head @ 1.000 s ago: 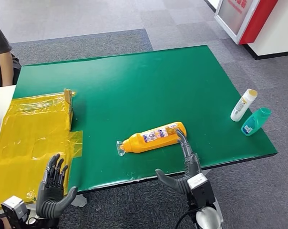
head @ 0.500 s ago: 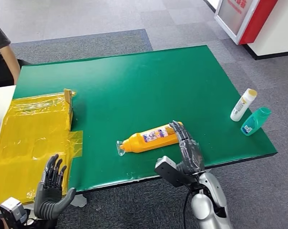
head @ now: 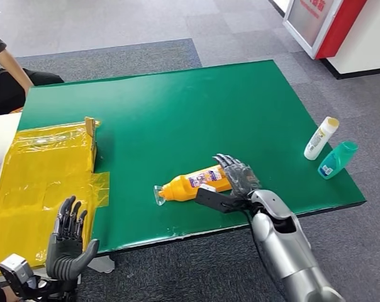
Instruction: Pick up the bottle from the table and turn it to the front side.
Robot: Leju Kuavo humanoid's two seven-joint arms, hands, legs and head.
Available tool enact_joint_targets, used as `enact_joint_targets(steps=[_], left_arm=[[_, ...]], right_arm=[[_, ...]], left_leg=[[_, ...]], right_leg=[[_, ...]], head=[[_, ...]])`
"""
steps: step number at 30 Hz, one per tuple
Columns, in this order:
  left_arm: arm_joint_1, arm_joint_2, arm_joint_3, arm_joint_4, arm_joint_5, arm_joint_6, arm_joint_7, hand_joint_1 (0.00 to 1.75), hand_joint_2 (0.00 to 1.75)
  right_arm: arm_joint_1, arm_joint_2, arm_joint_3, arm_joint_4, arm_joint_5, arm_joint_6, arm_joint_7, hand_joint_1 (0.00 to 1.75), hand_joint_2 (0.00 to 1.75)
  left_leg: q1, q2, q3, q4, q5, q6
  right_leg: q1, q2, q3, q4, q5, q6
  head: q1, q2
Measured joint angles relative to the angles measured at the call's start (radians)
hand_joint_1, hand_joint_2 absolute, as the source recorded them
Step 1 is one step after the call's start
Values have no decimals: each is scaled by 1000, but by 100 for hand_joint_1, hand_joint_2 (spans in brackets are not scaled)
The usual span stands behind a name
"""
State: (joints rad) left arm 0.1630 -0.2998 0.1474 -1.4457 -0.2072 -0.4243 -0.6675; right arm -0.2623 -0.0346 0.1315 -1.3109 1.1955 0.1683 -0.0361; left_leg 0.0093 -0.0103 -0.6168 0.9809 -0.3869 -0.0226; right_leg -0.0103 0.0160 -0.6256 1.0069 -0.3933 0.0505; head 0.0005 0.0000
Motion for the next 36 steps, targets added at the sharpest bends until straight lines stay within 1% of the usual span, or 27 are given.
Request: enact_joint_targets(steps=[3,7,10,14,15,18,19,24,29,31,36], left_arm=[[-18,15,-18,29,14,9,-12,0,175],[-33,33,-38,62,22,15,-21,0,175],[-40,42,-48,80,24,16,-24,0,175],[-46,49,-59,95,27,16,-25,0,175],[-47,51,-61,98,28,16,-25,0,175],[-52,55,-69,107,33,18,-25,0,175],[-53,56,-72,111,36,20,-26,0,175],[-56,64,-84,124,48,28,-30,0,175],[-55,71,-87,132,53,32,-31,0,175],[-51,72,-87,133,55,36,-31,0,175],[-39,72,-84,132,54,41,-30,0,175]], right_arm=[[-96,-39,46,142,-24,49,-10,0,175],[-201,-76,101,295,-42,75,-22,0,175],[-247,-90,127,371,-47,82,-23,0,175],[-284,-98,149,435,-46,90,-17,0,175],[-294,-98,154,449,-45,93,-15,6,175],[-330,-98,176,499,-43,102,-12,137,175],[-342,-98,185,517,-46,102,-14,175,175],[-377,-107,225,571,-76,97,-34,175,175],[-374,-127,246,568,-123,77,-55,175,175],[-345,-141,248,528,-165,53,-66,175,175],[-227,-166,242,353,-260,12,-69,175,175]], left_leg=[[0,0,0,0,1,0],[0,-1,0,0,2,0],[0,-1,0,0,2,0],[0,-1,0,0,2,0],[0,-1,0,0,2,0],[0,-1,0,0,2,0],[0,0,0,0,2,0],[0,-1,1,0,2,0],[0,-1,0,0,3,1],[0,-2,0,0,3,1],[0,-2,-1,0,3,1]], right_leg=[[0,0,0,0,1,0],[0,0,0,0,1,1],[0,0,0,0,1,1],[0,0,0,0,1,0],[0,0,0,0,1,0],[0,0,0,0,1,0],[0,0,0,0,1,0],[0,0,0,0,2,1],[0,-1,1,0,3,1],[0,-1,1,-1,3,2],[-1,-1,0,0,3,2]], head=[[0,0],[0,0],[0,0],[0,0],[0,0],[0,0],[0,0],[0,0],[0,0],[0,0],[0,0]])
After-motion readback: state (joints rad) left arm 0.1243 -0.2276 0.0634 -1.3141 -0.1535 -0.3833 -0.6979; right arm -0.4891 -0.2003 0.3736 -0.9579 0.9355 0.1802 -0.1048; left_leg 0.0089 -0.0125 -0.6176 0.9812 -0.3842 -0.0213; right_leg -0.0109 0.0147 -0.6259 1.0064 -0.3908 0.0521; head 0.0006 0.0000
